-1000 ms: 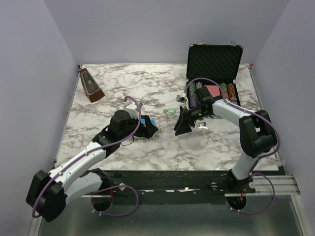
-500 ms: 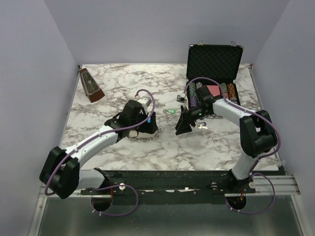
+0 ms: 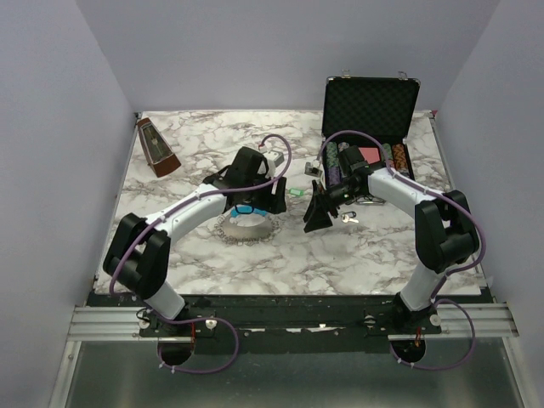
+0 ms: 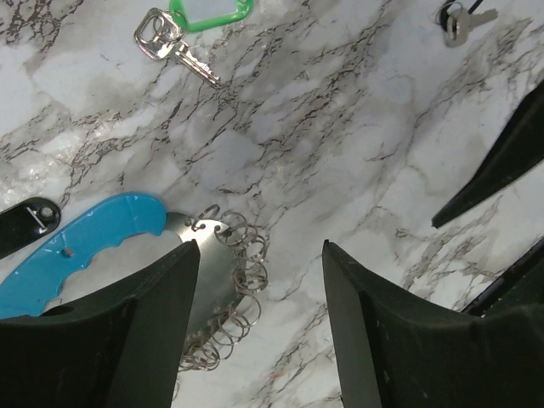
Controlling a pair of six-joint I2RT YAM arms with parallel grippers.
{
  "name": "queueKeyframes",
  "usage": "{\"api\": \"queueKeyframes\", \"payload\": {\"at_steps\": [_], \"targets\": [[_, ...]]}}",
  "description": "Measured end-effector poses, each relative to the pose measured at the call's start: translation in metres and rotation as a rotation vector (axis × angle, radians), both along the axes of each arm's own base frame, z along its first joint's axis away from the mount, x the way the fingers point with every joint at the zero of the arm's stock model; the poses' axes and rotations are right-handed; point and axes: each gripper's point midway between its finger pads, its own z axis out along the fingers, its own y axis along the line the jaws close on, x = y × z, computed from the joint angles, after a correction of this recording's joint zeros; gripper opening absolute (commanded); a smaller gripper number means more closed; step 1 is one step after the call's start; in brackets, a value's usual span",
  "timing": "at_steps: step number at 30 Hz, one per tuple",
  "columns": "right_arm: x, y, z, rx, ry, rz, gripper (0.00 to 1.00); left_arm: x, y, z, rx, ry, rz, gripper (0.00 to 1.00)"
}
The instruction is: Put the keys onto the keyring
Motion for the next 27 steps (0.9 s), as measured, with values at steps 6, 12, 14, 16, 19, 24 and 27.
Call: {"api": "queueKeyframes", "payload": {"at_steps": [6, 12, 14, 16, 19, 24, 27], "targets": [[0.0, -0.001, 0.002, -0.006, -0.014, 0.01, 0.71, 0.003, 0.0, -0.032, 0.09, 0.102, -0.022, 0.57], [0.0, -0.002, 0.004, -0.009, -0.022, 0.019, 0.71, -0.003, 0.004, -0.048, 0.135, 0.162, -0.032, 0.55], [-0.001, -0.002, 0.003, -0.01, -0.022, 0.021, 0.71, -0.001, 0.003, -0.051, 0.143, 0.171, -0.034, 0.55], [-0.002, -0.003, 0.003, -0.011, -0.021, 0.024, 0.71, 0.0, 0.002, -0.053, 0.146, 0.175, -0.035, 0.55], [-0.003, -0.004, 0.003, -0.013, -0.018, 0.027, 0.71, 0.003, 0.001, -0.057, 0.155, 0.183, -0.037, 0.55], [-0.005, -0.004, 0.003, -0.014, -0.017, 0.032, 0.71, 0.007, 0.002, -0.054, 0.168, 0.178, -0.032, 0.53], [-0.005, -0.004, 0.004, -0.014, -0.018, 0.034, 0.71, 0.012, 0.001, -0.051, 0.172, 0.167, -0.026, 0.5]]}}
